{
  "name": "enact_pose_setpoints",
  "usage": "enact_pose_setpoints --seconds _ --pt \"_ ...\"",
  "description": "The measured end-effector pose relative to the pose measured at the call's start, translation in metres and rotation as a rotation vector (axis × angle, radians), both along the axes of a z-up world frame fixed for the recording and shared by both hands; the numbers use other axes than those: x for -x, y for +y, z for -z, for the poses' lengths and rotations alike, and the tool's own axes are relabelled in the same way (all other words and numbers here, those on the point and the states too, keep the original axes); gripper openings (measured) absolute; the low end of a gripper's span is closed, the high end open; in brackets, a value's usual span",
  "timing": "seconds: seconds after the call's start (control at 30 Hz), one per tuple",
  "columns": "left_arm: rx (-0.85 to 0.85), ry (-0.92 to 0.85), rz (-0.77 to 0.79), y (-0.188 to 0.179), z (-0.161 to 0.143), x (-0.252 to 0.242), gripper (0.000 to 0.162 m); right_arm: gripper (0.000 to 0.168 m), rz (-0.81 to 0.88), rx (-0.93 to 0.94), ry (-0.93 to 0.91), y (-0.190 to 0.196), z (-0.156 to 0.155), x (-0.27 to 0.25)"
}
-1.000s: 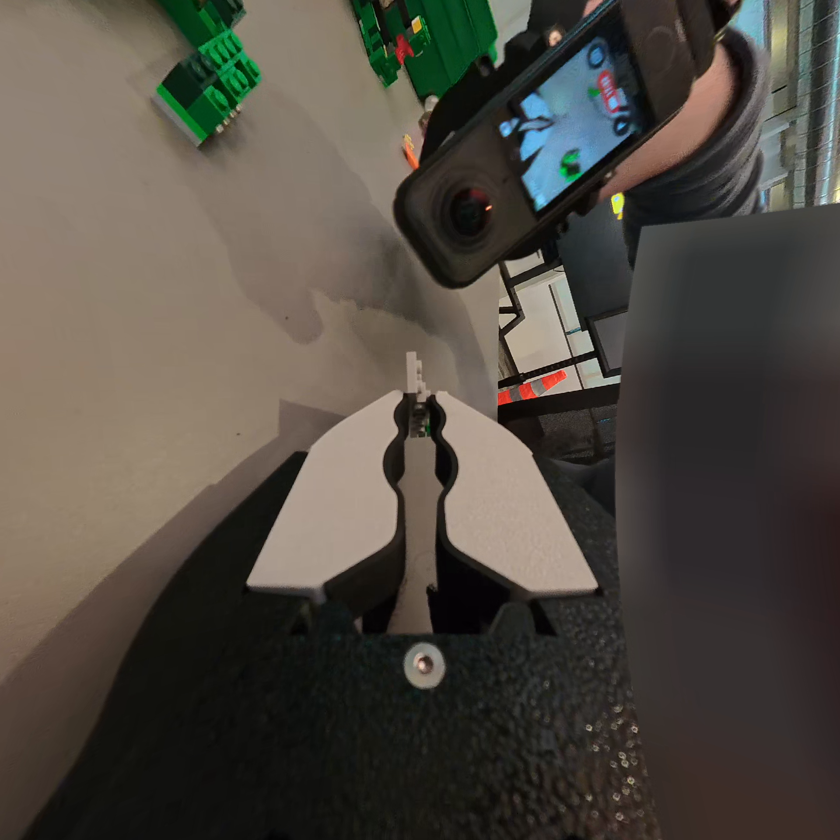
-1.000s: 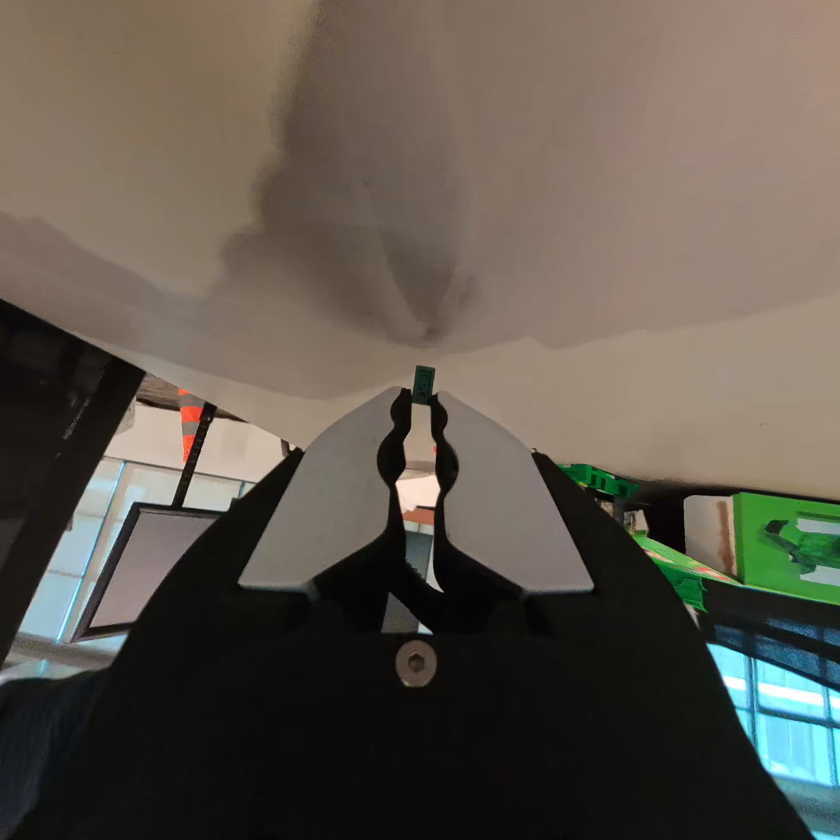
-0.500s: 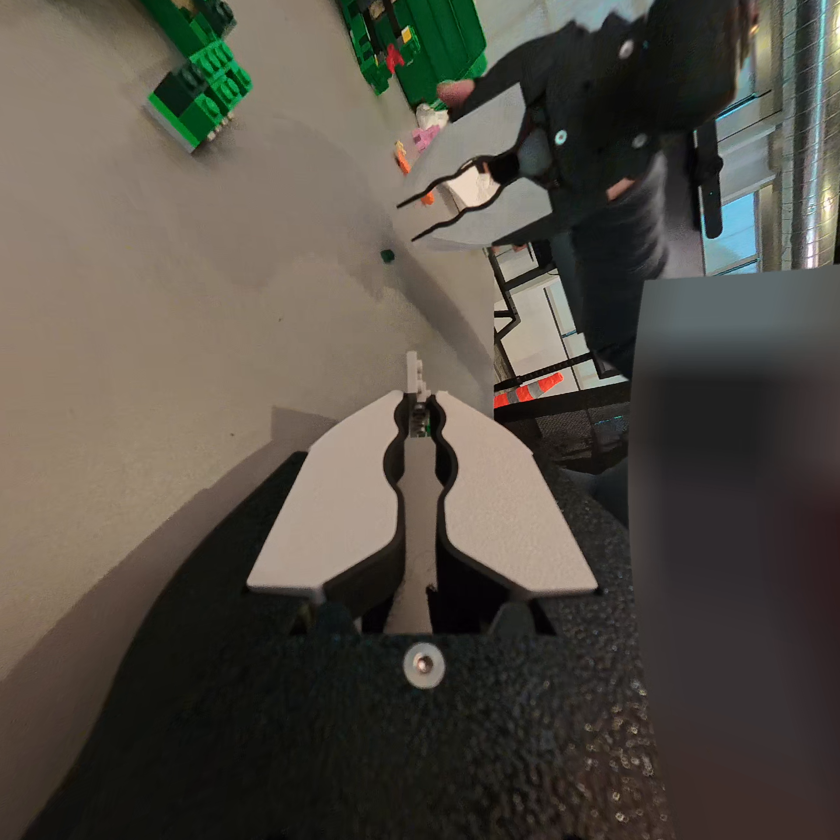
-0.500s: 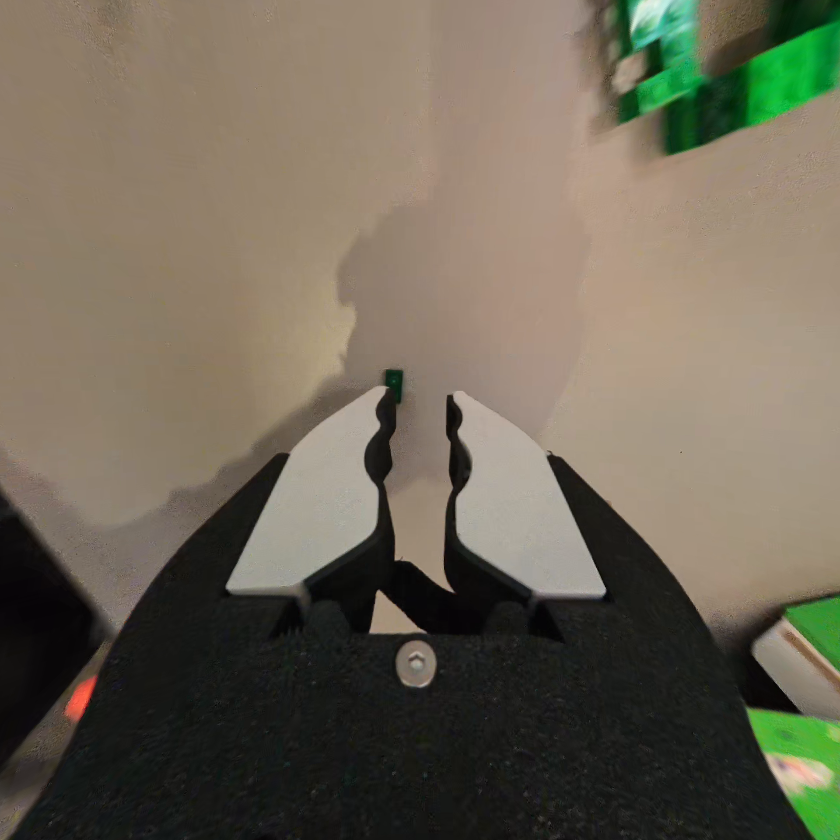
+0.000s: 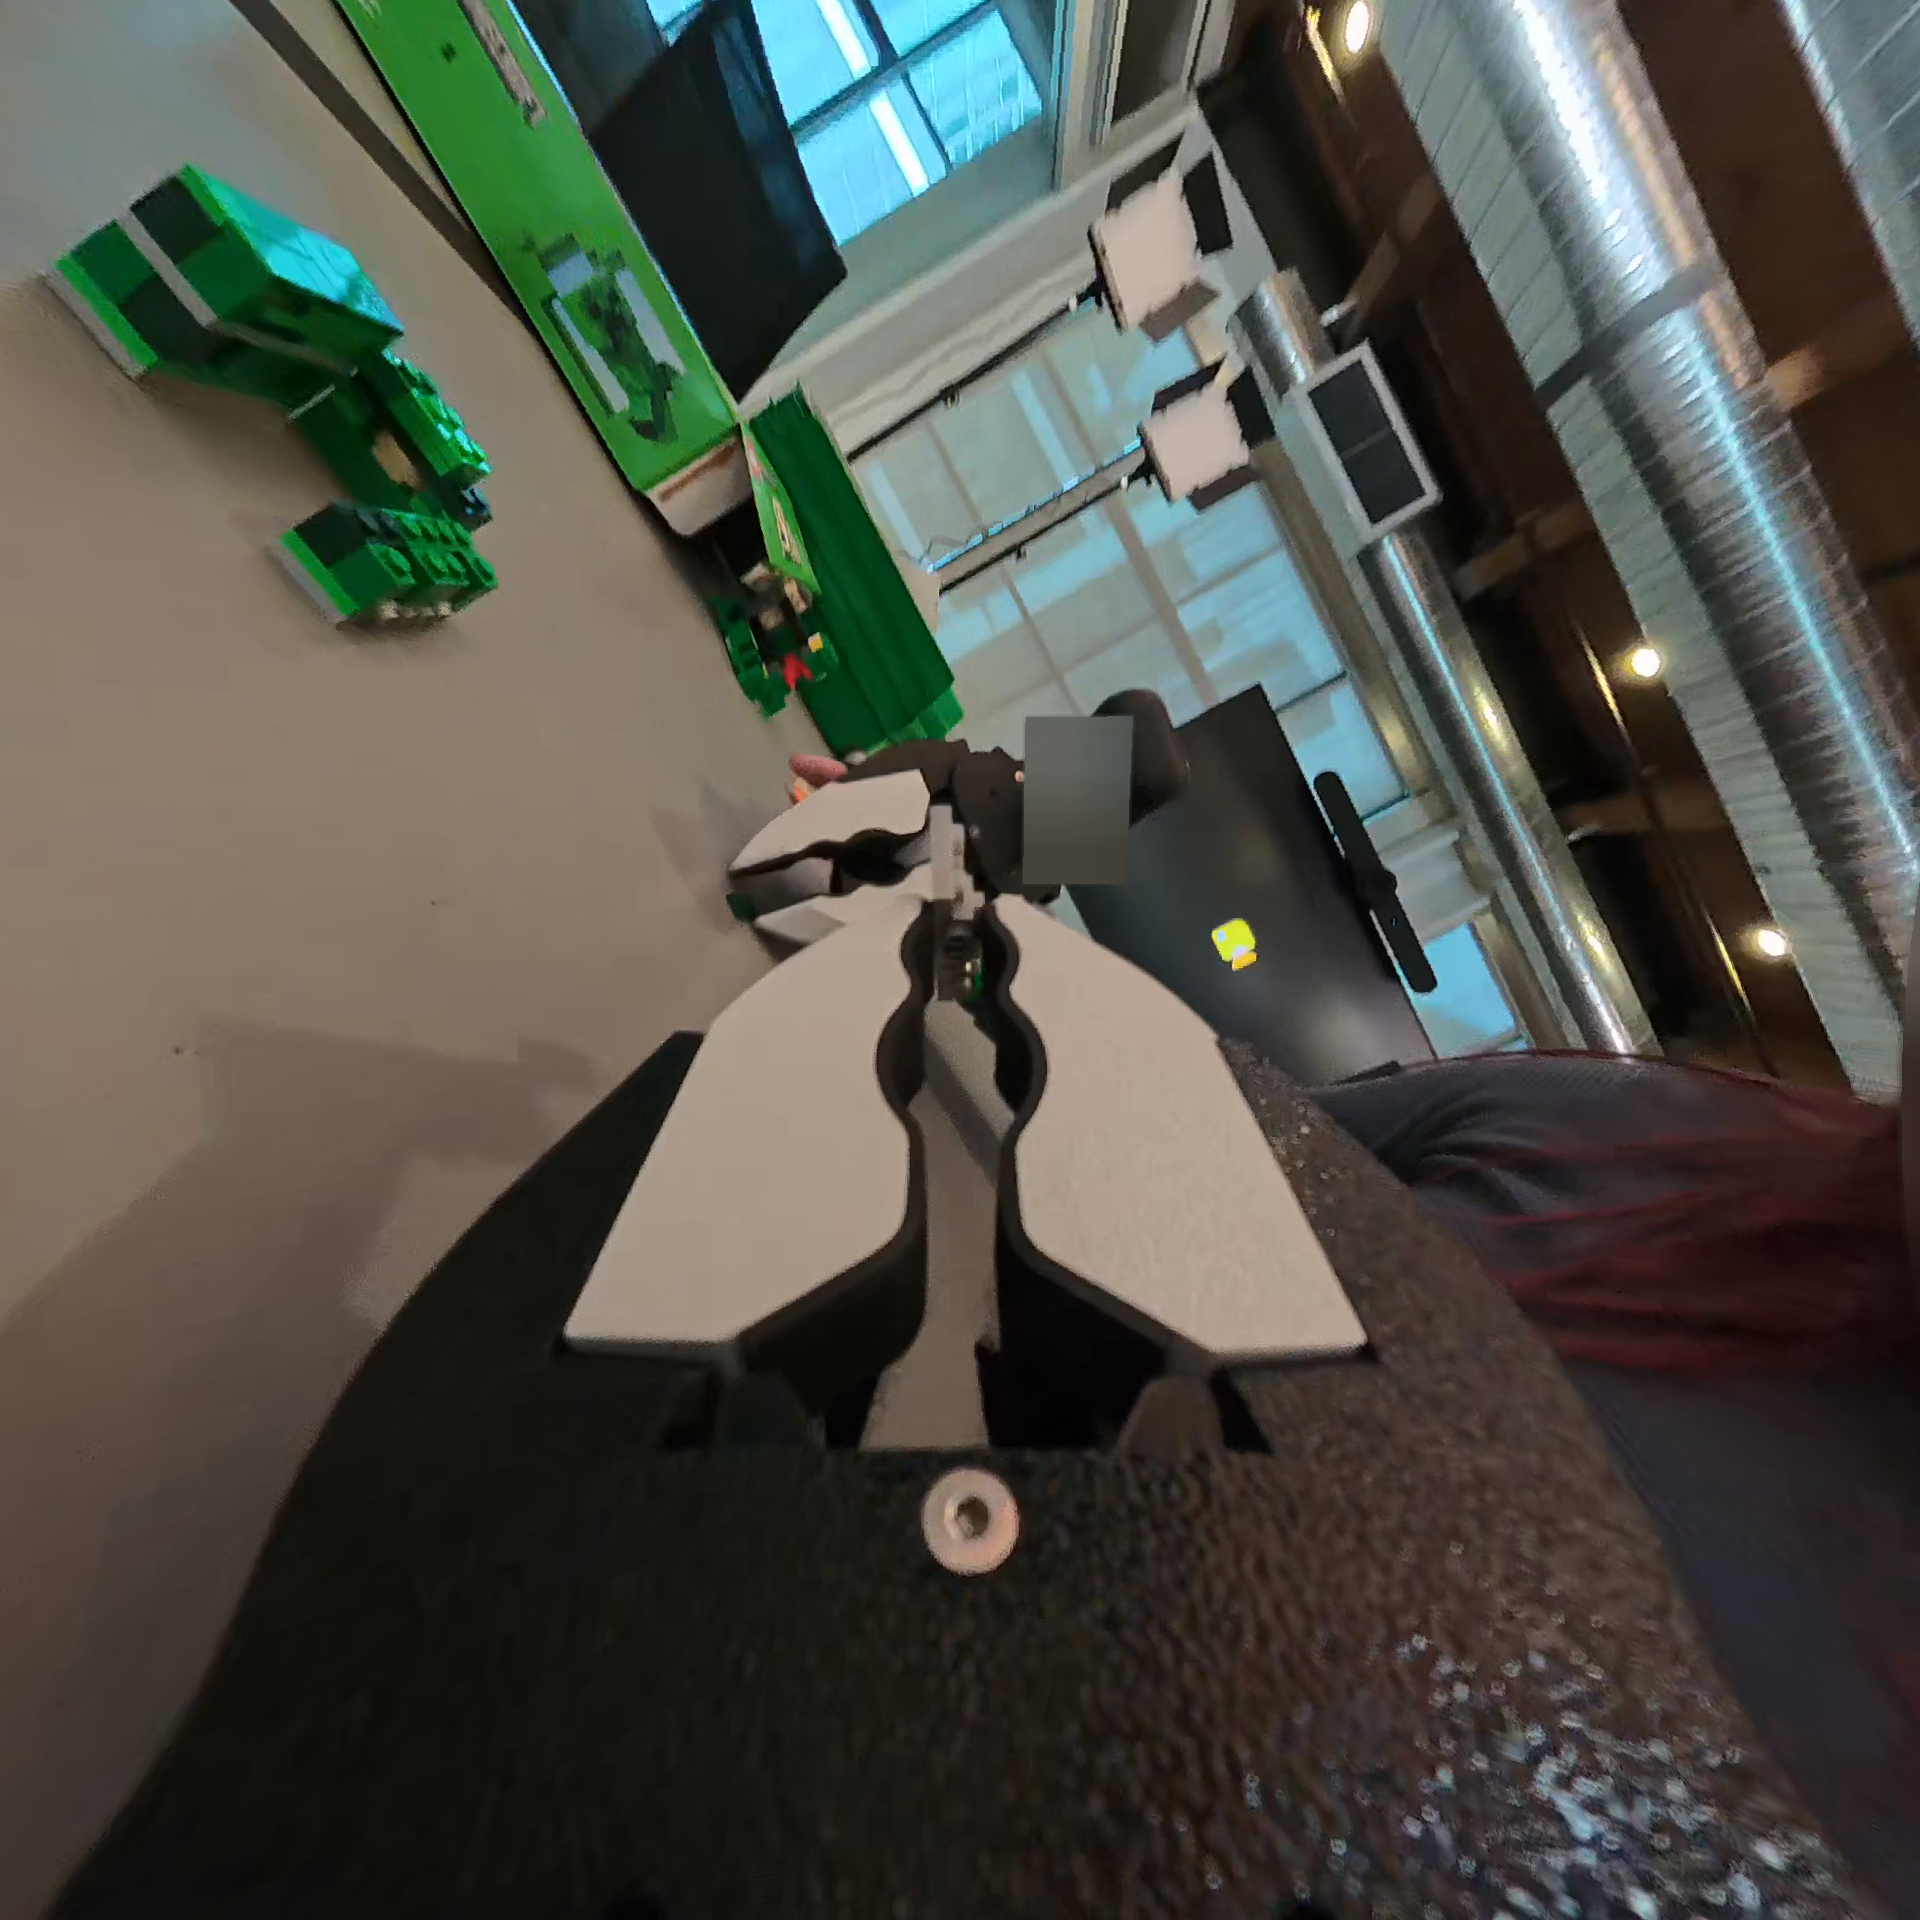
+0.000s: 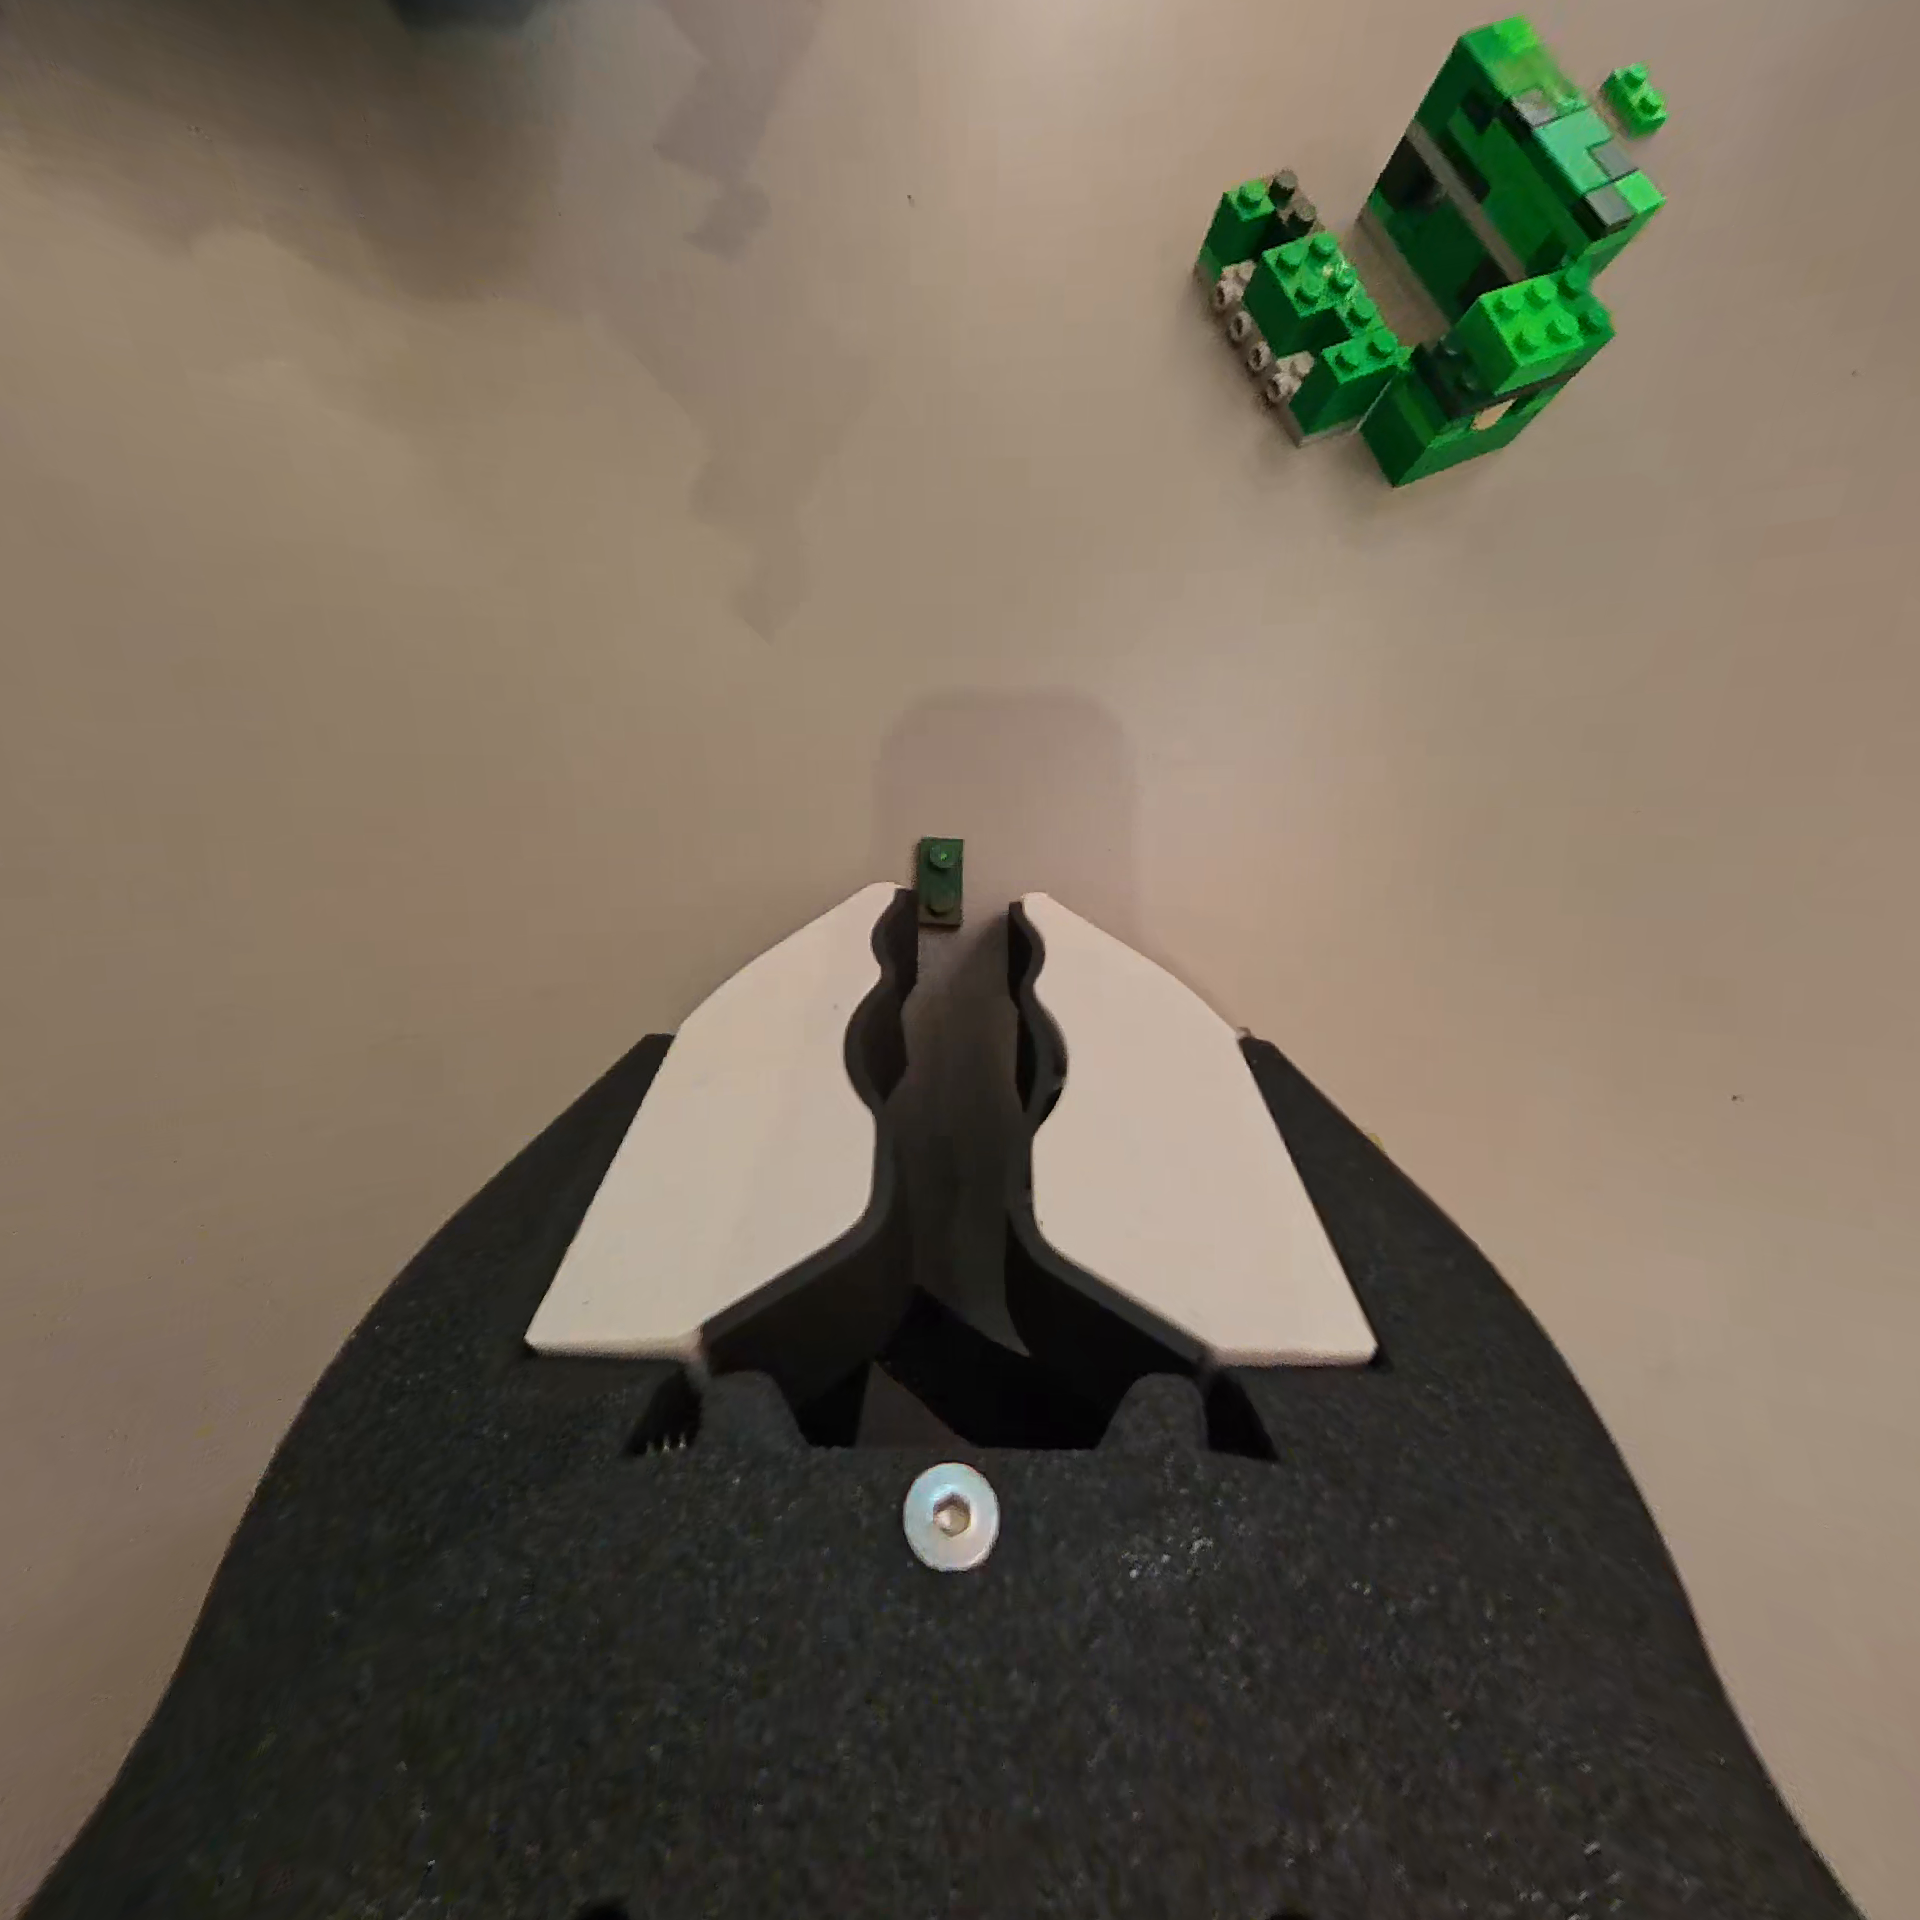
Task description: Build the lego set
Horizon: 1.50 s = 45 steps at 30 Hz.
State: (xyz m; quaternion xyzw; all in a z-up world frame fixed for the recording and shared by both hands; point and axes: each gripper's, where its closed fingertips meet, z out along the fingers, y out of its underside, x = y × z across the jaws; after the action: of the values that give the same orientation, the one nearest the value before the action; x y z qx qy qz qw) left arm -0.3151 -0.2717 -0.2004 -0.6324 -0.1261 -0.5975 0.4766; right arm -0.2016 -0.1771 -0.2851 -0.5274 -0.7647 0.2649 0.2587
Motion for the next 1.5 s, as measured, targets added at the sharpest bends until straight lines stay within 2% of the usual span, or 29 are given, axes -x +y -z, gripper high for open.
enact_pose_setpoints --seconds 0.17,0.33,0.43,0.53,0.63,0.7,0.8,0.87,1.17,1.5 --pt "0.001 -0.011 -0.047 0.007 0.0 -0.011 0.007 0.016 -0.031 -0.03 0.009 -0.002 0.0 0.004" --pt "-0.009 -0.021 -0.104 0.018 -0.002 -0.017 0.007 0.008 -0.032 -0.08 -0.019 0.0 -0.003 0.004" --pt "-0.087 -0.073 -0.254 0.023 -0.016 -0.009 0.007 0.007 0.026 -0.125 0.107 0.003 -0.035 0.023" --pt "-0.214 -0.085 -0.597 0.018 -0.035 0.019 0.008 0.007 0.102 -0.103 0.302 -0.004 -0.085 0.05" --pt "-0.285 0.011 -0.679 0.017 -0.045 0.014 0.008 0.007 0.067 -0.081 0.446 -0.03 -0.126 0.072" --pt "-0.321 0.017 -0.68 0.017 -0.049 0.008 0.007 0.007 -0.011 -0.159 0.474 -0.048 -0.138 0.082" --pt "-0.314 0.01 -0.639 0.021 -0.045 0.001 0.007 0.007 -0.1 -0.36 0.442 -0.06 -0.141 0.092" --pt "-0.305 0.0 -0.643 0.022 -0.041 0.0 0.007 0.007 -0.142 -0.417 0.406 -0.065 -0.139 0.096" --pt "-0.28 -0.052 -0.616 0.02 -0.035 -0.002 0.007 0.007 -0.194 -0.449 0.218 -0.07 -0.121 0.103" --pt "-0.277 -0.081 -0.571 0.019 -0.034 -0.005 0.007 0.007 -0.233 -0.507 0.141 -0.072 -0.118 0.106"
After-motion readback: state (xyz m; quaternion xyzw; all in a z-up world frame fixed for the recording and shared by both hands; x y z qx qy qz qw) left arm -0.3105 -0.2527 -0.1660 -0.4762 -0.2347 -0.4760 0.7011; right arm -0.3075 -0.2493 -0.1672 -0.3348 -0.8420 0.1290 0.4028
